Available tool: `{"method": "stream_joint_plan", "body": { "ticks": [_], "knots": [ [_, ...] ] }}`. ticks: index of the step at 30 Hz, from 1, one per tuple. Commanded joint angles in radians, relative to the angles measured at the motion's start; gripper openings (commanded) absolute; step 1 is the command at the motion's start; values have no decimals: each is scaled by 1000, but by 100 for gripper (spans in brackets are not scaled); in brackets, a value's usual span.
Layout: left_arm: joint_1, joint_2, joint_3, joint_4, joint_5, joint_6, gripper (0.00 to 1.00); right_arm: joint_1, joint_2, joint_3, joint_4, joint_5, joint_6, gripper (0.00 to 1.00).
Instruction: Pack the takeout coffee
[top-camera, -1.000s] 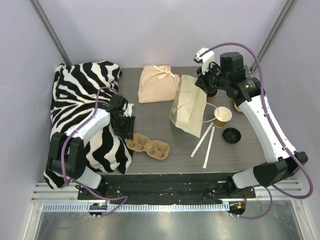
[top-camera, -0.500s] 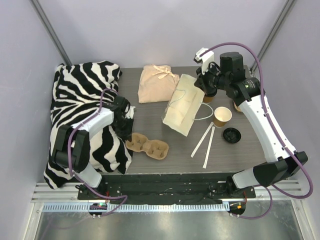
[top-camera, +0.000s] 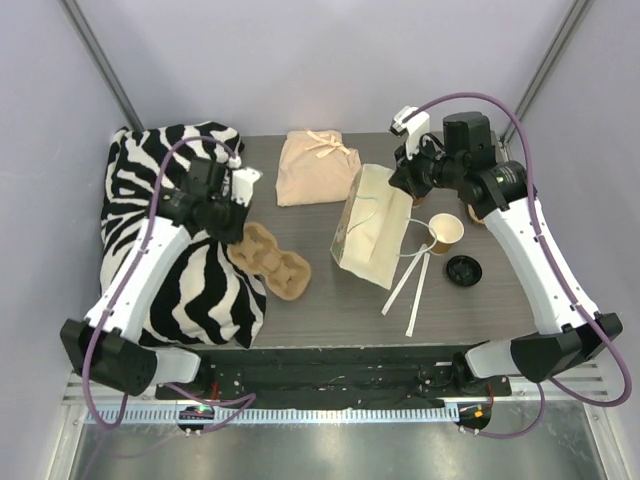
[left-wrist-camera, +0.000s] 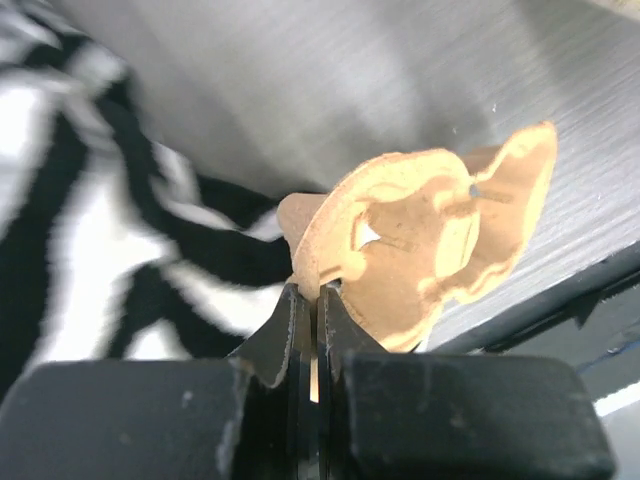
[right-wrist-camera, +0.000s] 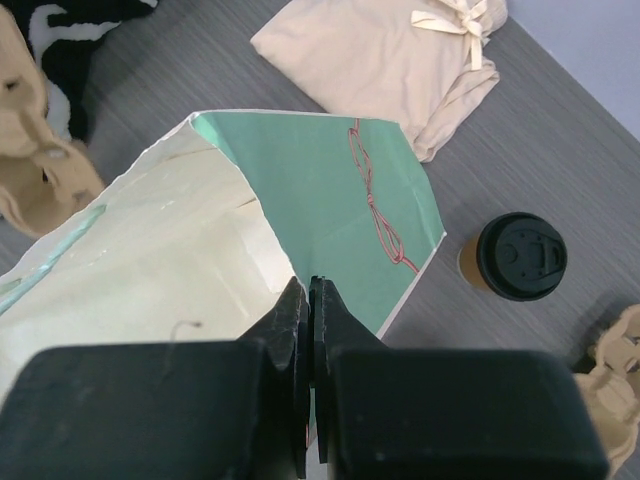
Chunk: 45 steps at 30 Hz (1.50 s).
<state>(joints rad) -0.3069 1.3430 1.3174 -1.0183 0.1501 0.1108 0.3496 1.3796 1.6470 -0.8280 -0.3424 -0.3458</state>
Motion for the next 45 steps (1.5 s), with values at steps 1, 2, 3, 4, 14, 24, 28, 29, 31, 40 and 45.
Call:
{"method": "stream_joint_plan", "body": {
  "ticks": [1,2,3,4,14,24,28,29,31,40,45],
  "knots": [
    [12,-90,227,-115,-43,219,0,-1,-39,17,-36,-67,36,1],
    [12,-99,270,-118,-49,245,0,-3,-37,16,-48,-75,44,1],
    [12,-111,360,-120,-47,263,0,-1,-34,19,-56,-79,50,1],
    [12,-113,408,-118,-50,291,0,0,-31,19,-62,-86,65,1],
    [-38,24,968,-138,66,360,0,31,45,33,-100,-93,139,1],
    [-382,70,1037,75,-95,472,0,32,183,128,-82,-52,176,1],
    [-487,120,1106,153,-141,472,0,32,248,184,-72,-21,183,1],
    [-518,128,1121,191,-171,480,0,32,266,194,-72,-15,185,1],
    [-553,139,1126,204,-175,509,0,32,280,220,-72,-15,188,1],
    [-801,96,899,218,-377,762,0,34,285,252,-82,-43,180,1],
    [-801,74,869,239,-445,785,0,48,246,208,-92,-61,120,1]
  ]
}}
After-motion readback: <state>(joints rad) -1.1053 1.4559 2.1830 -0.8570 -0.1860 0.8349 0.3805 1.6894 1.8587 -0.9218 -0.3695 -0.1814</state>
